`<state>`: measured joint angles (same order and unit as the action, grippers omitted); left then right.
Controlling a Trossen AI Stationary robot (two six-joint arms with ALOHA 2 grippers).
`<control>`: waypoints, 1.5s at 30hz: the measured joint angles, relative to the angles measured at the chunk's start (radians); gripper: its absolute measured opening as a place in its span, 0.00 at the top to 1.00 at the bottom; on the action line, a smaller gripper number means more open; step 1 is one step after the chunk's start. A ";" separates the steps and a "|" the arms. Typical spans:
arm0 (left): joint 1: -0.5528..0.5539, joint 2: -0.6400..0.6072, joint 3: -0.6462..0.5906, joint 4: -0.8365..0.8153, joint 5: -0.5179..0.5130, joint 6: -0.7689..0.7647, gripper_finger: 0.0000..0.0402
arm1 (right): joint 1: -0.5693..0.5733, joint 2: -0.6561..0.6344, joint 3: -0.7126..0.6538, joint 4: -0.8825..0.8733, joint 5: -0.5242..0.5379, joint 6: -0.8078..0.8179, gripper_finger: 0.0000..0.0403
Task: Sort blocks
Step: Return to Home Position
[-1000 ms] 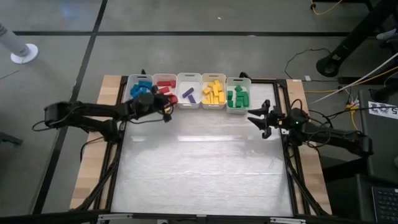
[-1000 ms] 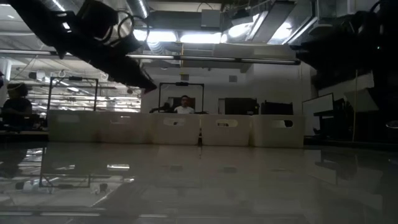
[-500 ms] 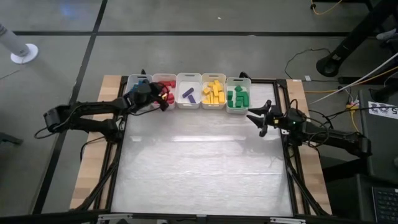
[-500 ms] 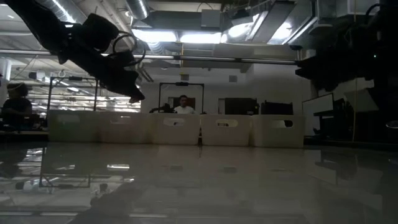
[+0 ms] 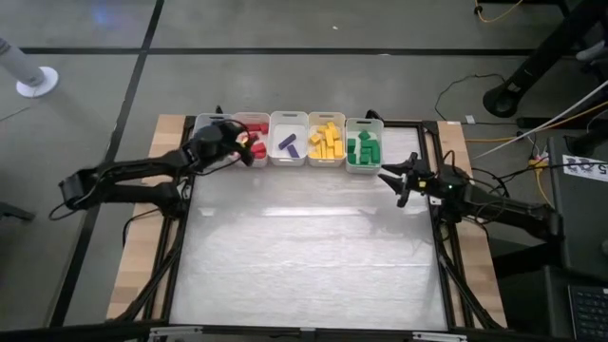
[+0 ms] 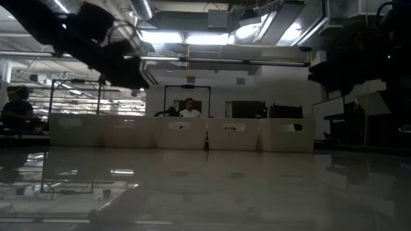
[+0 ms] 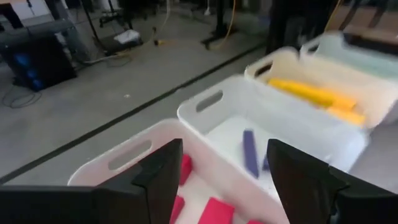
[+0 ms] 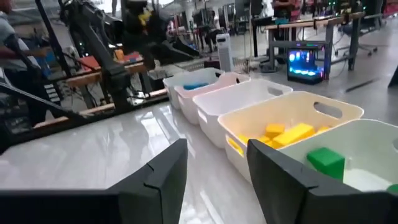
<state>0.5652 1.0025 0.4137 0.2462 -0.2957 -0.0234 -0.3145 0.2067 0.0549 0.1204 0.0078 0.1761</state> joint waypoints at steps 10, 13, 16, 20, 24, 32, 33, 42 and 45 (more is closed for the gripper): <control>-0.063 -0.398 -0.036 -0.323 0.044 -0.083 0.46 | 0.000 -0.177 0.002 -0.134 0.010 0.001 0.58; -0.107 -0.471 -0.089 -0.294 0.158 -0.074 0.46 | 0.000 -0.205 0.002 -0.122 0.027 -0.005 0.58; -0.164 -0.506 -0.153 -0.231 0.241 -0.074 0.47 | 0.000 -0.204 -0.001 -0.134 0.051 -0.005 0.58; -0.243 -0.513 -0.252 -0.067 0.259 -0.075 0.47 | 0.000 -0.204 -0.001 -0.163 0.069 0.000 0.58; -0.300 -0.512 -0.363 0.200 0.260 -0.074 0.47 | 0.000 -0.205 -0.001 -0.159 0.070 0.001 0.58; -0.338 -0.562 -0.404 0.285 0.260 -0.041 0.47 | 0.000 -0.205 -0.001 -0.161 0.069 0.002 0.58; -0.340 -0.578 -0.404 0.285 0.260 -0.025 0.47 | 0.000 -0.205 -0.001 -0.162 0.069 0.002 0.58; -0.344 -0.802 -0.404 -0.009 0.260 -0.034 0.47 | 0.000 -0.205 -0.001 -0.176 0.063 0.002 0.58; -0.344 -0.877 -0.404 -0.064 0.259 -0.042 0.47 | 0.000 -0.205 0.000 -0.175 0.063 0.002 0.58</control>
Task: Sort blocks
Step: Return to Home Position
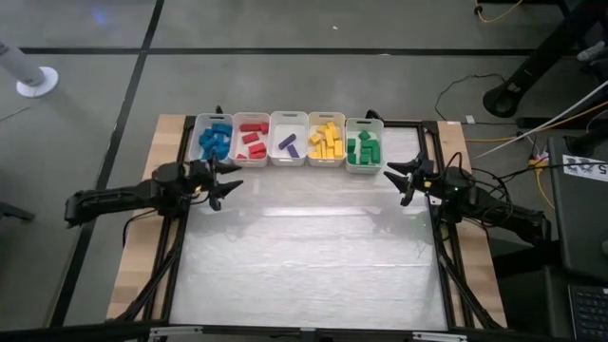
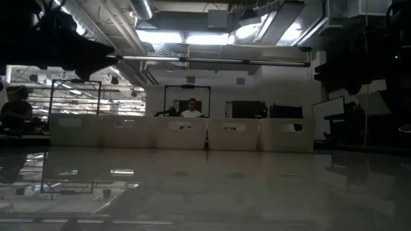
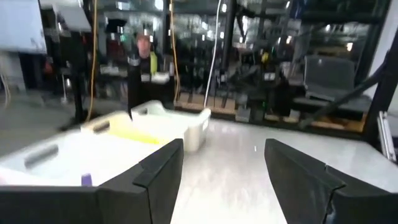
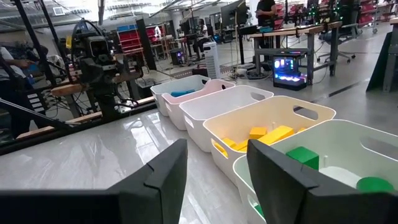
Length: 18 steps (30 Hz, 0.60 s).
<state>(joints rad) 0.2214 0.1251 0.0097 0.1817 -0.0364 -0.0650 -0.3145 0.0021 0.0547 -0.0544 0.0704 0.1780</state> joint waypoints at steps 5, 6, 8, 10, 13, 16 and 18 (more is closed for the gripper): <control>0.001 -0.105 0.000 -0.059 0.000 0.051 0.47 | 0.000 0.000 0.000 0.000 0.000 0.000 0.58; 0.002 -0.121 0.000 -0.083 0.000 0.051 0.47 | 0.000 0.000 0.000 0.000 0.000 0.000 0.58; 0.002 -0.122 0.000 -0.116 0.000 0.042 0.47 | 0.000 0.000 0.000 0.001 0.000 0.000 0.58; 0.002 -0.120 0.000 -0.149 0.000 0.038 0.47 | 0.000 0.000 0.001 0.001 0.000 0.000 0.58; 0.001 -0.122 0.000 -0.166 0.001 0.017 0.47 | 0.000 0.000 0.001 0.001 0.000 0.000 0.58; 0.001 -0.119 0.000 -0.168 0.012 0.024 0.47 | 0.000 0.000 0.001 0.001 0.000 -0.002 0.58; 0.001 -0.118 0.000 -0.169 0.013 0.050 0.47 | 0.000 0.000 0.001 0.000 0.000 -0.003 0.58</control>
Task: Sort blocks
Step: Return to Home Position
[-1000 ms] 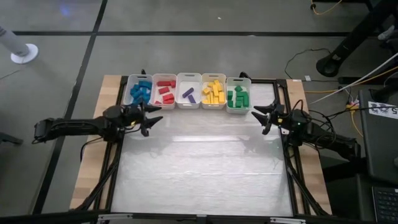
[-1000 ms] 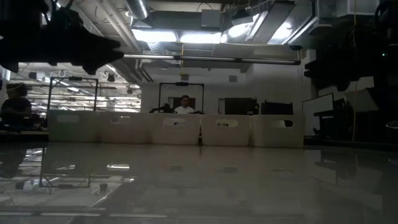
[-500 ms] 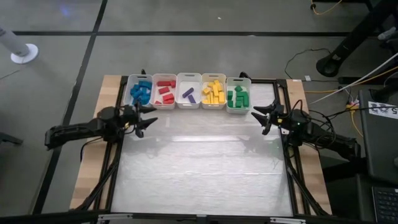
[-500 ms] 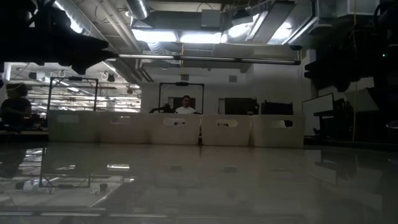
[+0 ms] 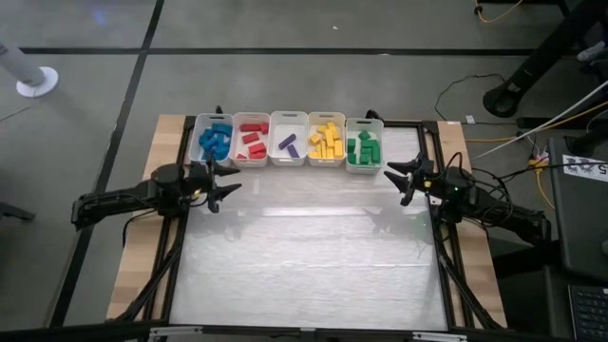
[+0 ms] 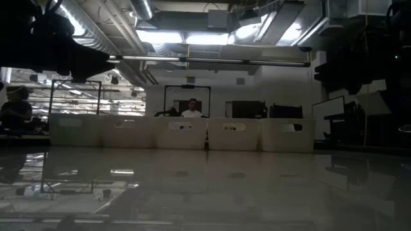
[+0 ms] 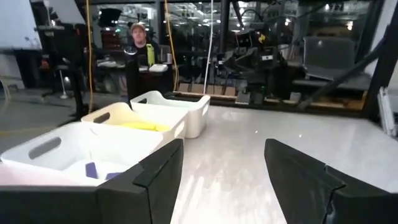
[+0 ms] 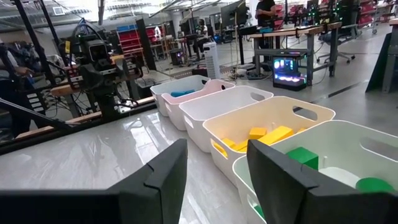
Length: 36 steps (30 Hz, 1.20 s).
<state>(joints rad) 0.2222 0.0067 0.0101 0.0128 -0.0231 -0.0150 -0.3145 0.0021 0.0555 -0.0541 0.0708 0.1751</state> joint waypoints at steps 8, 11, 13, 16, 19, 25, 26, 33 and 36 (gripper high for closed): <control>0.000 0.036 0.000 -0.002 0.002 0.039 0.47 | 0.000 0.003 0.004 -0.043 -0.008 0.007 0.58; 0.000 0.036 0.000 -0.002 0.002 0.030 0.47 | 0.000 0.007 0.004 -0.046 -0.012 -0.003 0.58; 0.000 0.036 0.000 -0.002 0.002 0.030 0.47 | 0.000 0.007 0.003 -0.047 -0.012 -0.023 0.58; 0.000 0.036 0.000 -0.002 0.002 0.030 0.47 | 0.000 0.007 0.003 -0.049 -0.012 -0.025 0.58; 0.000 0.037 0.000 -0.002 0.002 0.030 0.47 | 0.000 0.007 0.003 -0.051 -0.012 -0.025 0.58; 0.000 0.037 0.000 -0.002 0.002 0.030 0.47 | 0.000 0.007 0.002 -0.051 -0.012 -0.025 0.58; 0.000 0.036 0.000 -0.002 0.002 0.030 0.47 | 0.000 0.007 0.002 -0.051 -0.012 -0.025 0.58; 0.000 0.036 0.000 -0.002 0.002 0.030 0.47 | 0.000 0.007 0.002 -0.051 -0.012 -0.025 0.58; 0.000 0.037 0.000 -0.002 0.002 0.030 0.47 | 0.000 0.007 0.002 -0.051 -0.012 -0.025 0.58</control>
